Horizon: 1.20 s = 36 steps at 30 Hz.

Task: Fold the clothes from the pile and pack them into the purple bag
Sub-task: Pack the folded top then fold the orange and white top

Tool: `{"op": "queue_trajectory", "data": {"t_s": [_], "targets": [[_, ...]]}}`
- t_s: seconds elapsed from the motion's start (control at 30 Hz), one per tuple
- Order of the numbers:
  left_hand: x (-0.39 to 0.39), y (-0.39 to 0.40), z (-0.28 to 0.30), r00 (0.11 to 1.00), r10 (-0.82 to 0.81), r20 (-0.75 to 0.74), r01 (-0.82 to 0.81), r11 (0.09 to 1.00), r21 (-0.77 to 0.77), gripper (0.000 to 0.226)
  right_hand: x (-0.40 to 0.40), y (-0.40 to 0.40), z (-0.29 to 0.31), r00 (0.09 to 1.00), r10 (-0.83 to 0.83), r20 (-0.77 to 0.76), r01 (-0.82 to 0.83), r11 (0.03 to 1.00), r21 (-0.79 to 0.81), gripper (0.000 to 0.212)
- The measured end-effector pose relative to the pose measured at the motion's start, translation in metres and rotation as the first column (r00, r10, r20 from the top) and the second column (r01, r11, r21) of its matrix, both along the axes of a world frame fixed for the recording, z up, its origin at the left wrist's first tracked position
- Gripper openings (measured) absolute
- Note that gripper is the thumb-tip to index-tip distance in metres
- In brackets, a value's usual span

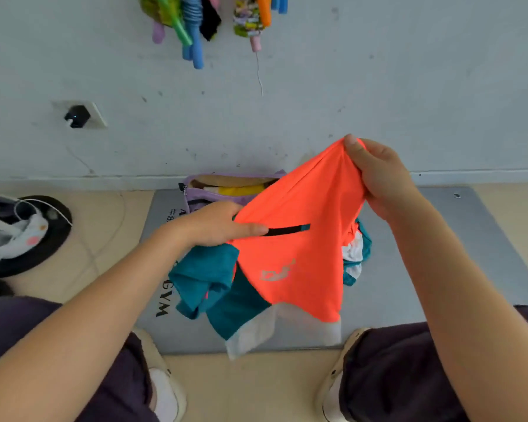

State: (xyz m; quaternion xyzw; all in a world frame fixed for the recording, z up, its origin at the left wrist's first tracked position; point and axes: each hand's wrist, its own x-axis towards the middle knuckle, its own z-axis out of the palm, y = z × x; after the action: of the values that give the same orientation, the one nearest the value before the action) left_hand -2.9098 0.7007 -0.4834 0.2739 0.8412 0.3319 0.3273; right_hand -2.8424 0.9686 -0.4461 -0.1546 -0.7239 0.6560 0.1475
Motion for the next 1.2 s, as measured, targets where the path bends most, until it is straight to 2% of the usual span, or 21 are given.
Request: {"op": "queue_trajectory", "data": {"t_s": [0.1,0.17,0.2,0.27,0.37,0.43,0.47,0.53,0.57,0.6,0.63,0.7,0.77,0.83,0.9,0.97,1.0,1.1,1.2], "targets": [[0.011,-0.015,0.013,0.997,0.071,-0.015,-0.066,0.978,0.199,0.018,0.006,-0.004,-0.002,0.991,0.032,0.133,-0.071,0.950,0.304,0.038],[0.014,-0.021,0.021,0.990,0.121,0.069,-0.137,0.935,0.328,0.021,0.011,-0.011,-0.002,0.980,0.082,0.181,-0.156,0.882,0.444,0.045],[0.014,-0.025,0.023,0.983,0.126,0.132,-0.168,0.912,0.375,0.021,0.014,-0.016,-0.002,0.975,0.101,0.196,-0.183,0.867,0.463,0.046],[0.017,-0.030,0.024,0.969,0.113,0.221,-0.204,0.870,0.448,0.019,0.020,-0.027,-0.003,0.963,0.147,0.224,-0.235,0.863,0.447,0.041],[0.022,-0.037,0.021,0.959,0.127,0.254,-0.232,0.864,0.446,0.033,0.028,-0.045,-0.004,0.942,0.233,0.240,-0.312,0.872,0.378,0.029],[0.026,-0.036,0.017,0.965,0.116,0.237,-0.204,0.896,0.393,0.043,0.032,-0.059,-0.004,0.920,0.337,0.201,-0.388,0.857,0.338,0.052],[0.028,-0.034,0.015,0.968,0.109,0.228,-0.188,0.912,0.363,0.055,0.034,-0.066,-0.006,0.897,0.403,0.184,-0.442,0.838,0.320,0.061],[0.034,-0.028,0.010,0.965,0.075,0.250,-0.156,0.934,0.321,0.076,0.037,-0.083,-0.012,0.813,0.552,0.184,-0.582,0.769,0.265,0.068],[0.036,-0.025,0.008,0.959,0.051,0.278,-0.142,0.937,0.318,0.072,0.038,-0.092,-0.018,0.770,0.606,0.201,-0.638,0.738,0.221,0.069],[0.038,-0.023,0.008,0.949,0.025,0.314,-0.133,0.936,0.327,0.059,0.039,-0.099,-0.024,0.738,0.636,0.224,-0.673,0.717,0.179,0.068],[0.039,-0.022,0.006,0.935,-0.005,0.355,-0.124,0.932,0.341,0.046,0.040,-0.106,-0.030,0.721,0.646,0.249,-0.689,0.708,0.157,0.062],[0.036,-0.025,0.002,0.906,-0.028,0.423,-0.136,0.926,0.352,0.039,0.039,-0.112,-0.040,0.709,0.637,0.302,-0.694,0.706,0.140,0.045],[0.031,-0.028,-0.003,0.889,-0.013,0.459,-0.158,0.929,0.334,0.039,0.035,-0.108,-0.047,0.694,0.614,0.377,-0.690,0.717,0.101,0.045],[0.024,-0.031,-0.010,0.880,0.029,0.475,-0.197,0.931,0.308,0.038,0.031,-0.101,-0.052,0.694,0.587,0.418,-0.638,0.770,-0.022,0.053],[0.021,-0.031,-0.016,0.874,0.116,0.472,-0.272,0.921,0.278,0.031,0.030,-0.095,-0.055,0.758,0.553,0.346,-0.483,0.832,-0.271,0.044],[0.017,-0.031,-0.022,0.895,0.204,0.396,-0.320,0.913,0.253,0.033,0.028,-0.089,-0.056,0.848,0.449,0.282,-0.273,0.826,-0.493,0.039],[0.015,-0.032,-0.025,0.898,0.243,0.368,-0.347,0.904,0.249,0.036,0.027,-0.086,-0.056,0.878,0.391,0.276,-0.192,0.816,-0.546,0.044],[0.014,-0.034,-0.032,0.861,0.298,0.411,-0.417,0.878,0.235,0.047,0.024,-0.079,-0.055,0.915,0.269,0.301,-0.051,0.817,-0.574,0.054],[0.021,-0.034,-0.038,0.880,0.262,0.397,-0.357,0.915,0.188,0.046,0.026,-0.079,-0.052,0.905,0.301,0.300,-0.054,0.782,-0.621,0.060]]}}
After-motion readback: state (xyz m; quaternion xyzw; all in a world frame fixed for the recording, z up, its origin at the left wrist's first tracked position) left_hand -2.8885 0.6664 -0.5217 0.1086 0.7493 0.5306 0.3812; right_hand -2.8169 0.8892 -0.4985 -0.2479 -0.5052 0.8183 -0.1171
